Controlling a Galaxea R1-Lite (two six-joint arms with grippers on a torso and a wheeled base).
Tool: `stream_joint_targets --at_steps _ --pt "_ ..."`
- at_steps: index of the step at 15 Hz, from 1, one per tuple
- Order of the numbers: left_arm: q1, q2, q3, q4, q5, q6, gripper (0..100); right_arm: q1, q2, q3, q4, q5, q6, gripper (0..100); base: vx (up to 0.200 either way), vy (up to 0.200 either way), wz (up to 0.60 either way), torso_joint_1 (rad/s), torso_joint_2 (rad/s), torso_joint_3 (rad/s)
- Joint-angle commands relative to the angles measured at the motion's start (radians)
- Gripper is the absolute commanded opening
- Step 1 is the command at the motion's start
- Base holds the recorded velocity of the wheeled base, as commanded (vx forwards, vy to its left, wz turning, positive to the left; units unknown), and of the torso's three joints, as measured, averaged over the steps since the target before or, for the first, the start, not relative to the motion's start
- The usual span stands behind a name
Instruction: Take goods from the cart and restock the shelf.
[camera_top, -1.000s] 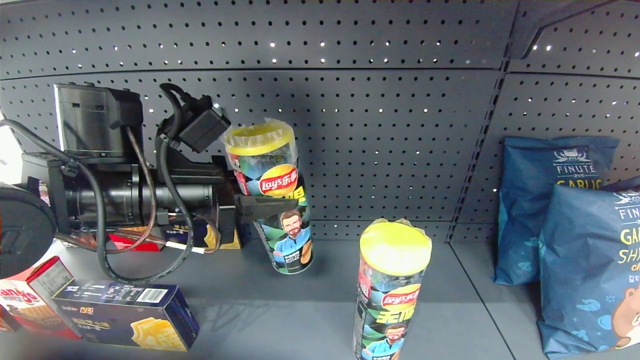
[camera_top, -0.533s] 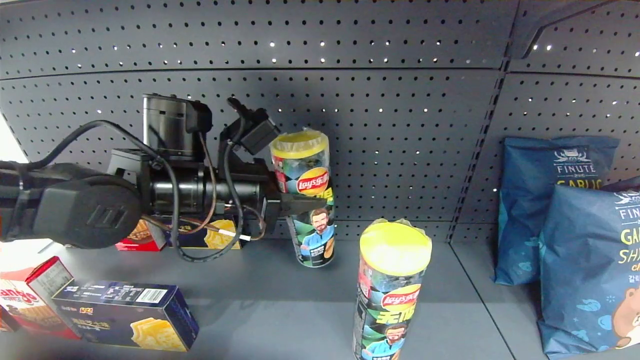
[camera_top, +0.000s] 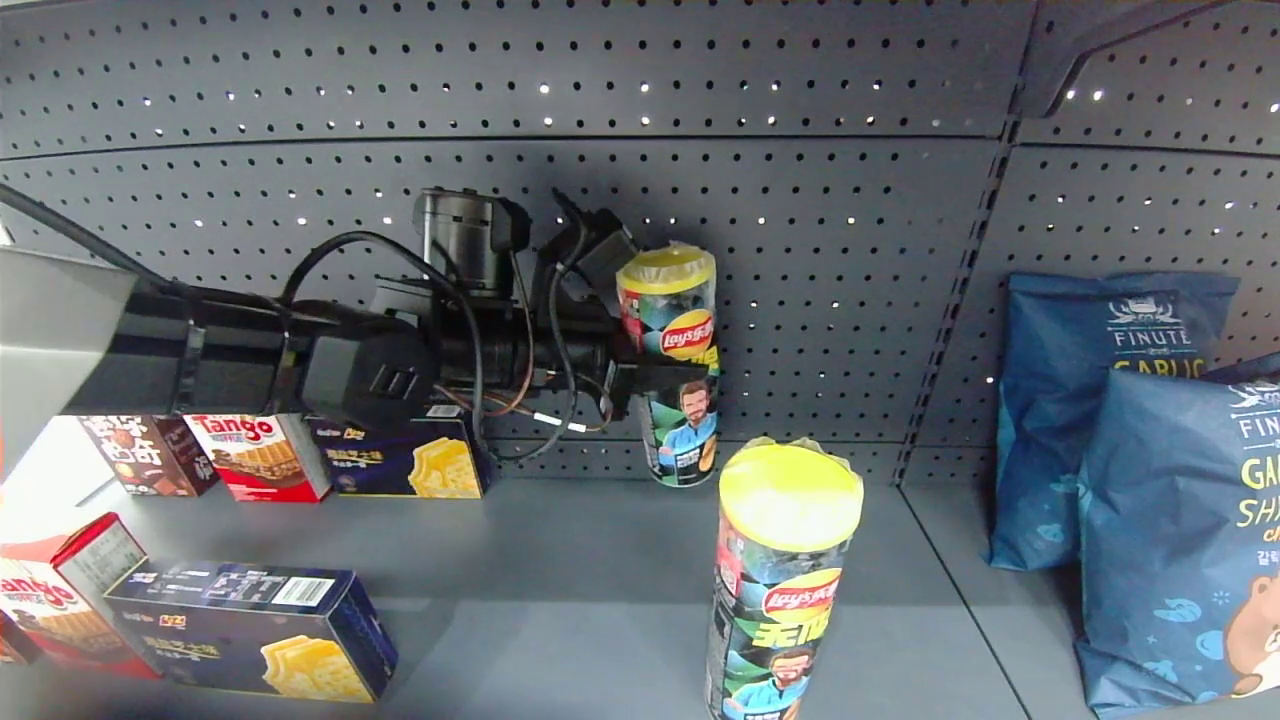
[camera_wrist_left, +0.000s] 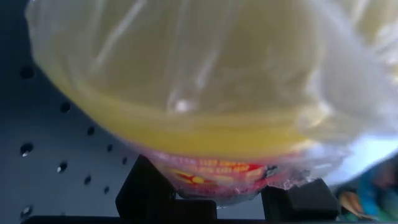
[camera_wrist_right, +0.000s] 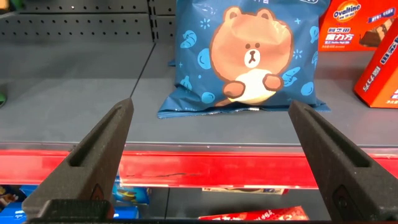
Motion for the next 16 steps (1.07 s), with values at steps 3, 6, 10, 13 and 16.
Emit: stream_joint_targets --at_steps 3,6,10,13,16 --pt "-0.001 0.063 -0.017 0.011 0.001 0.004 0 0.000 0.000 0.000 0.000 -0.001 0.000 100 0.000 0.000 0.00 0.000 0.00 0.000" --pt "0.007 0.061 -0.006 0.039 -0.001 0.009 0 0.000 0.000 0.000 0.000 -0.001 0.001 100 0.000 0.000 0.00 0.000 0.00 0.000" --pt "0.001 0.057 0.032 0.039 -0.007 0.031 0 0.000 0.000 0.000 0.000 -0.001 0.000 100 0.000 0.000 0.00 0.000 0.00 0.000" --pt "-0.004 0.055 0.052 0.039 -0.010 0.032 0 0.000 0.000 0.000 0.000 -0.001 0.000 100 0.000 0.000 0.00 0.000 0.00 0.000" --pt "-0.010 0.048 0.063 0.039 -0.010 0.034 0 0.000 0.000 0.000 0.000 -0.001 0.000 100 0.000 0.000 0.00 0.000 0.00 0.000"
